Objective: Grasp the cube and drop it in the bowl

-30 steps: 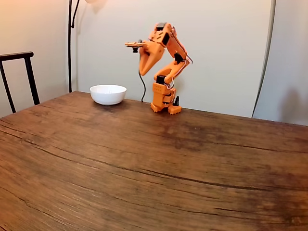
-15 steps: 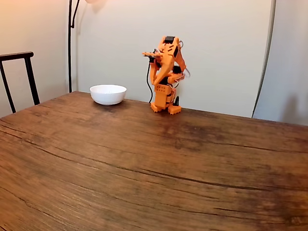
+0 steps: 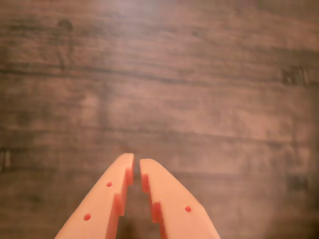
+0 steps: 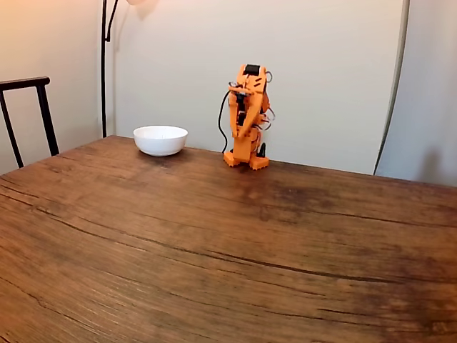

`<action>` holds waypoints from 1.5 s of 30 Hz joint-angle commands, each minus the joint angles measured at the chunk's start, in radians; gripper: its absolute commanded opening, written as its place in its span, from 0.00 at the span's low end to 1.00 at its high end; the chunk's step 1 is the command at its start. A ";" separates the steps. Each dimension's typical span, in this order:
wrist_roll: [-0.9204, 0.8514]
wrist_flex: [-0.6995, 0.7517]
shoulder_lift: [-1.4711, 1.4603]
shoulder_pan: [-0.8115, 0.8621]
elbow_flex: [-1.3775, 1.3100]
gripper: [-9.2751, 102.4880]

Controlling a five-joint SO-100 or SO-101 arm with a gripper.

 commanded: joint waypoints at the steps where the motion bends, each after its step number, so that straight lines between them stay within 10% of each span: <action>1: 0.003 -0.173 0.002 -0.020 0.109 0.08; 12: -0.009 -0.479 0.002 -0.051 0.400 0.08; 45: 0.003 -0.227 -0.011 -0.028 0.426 0.08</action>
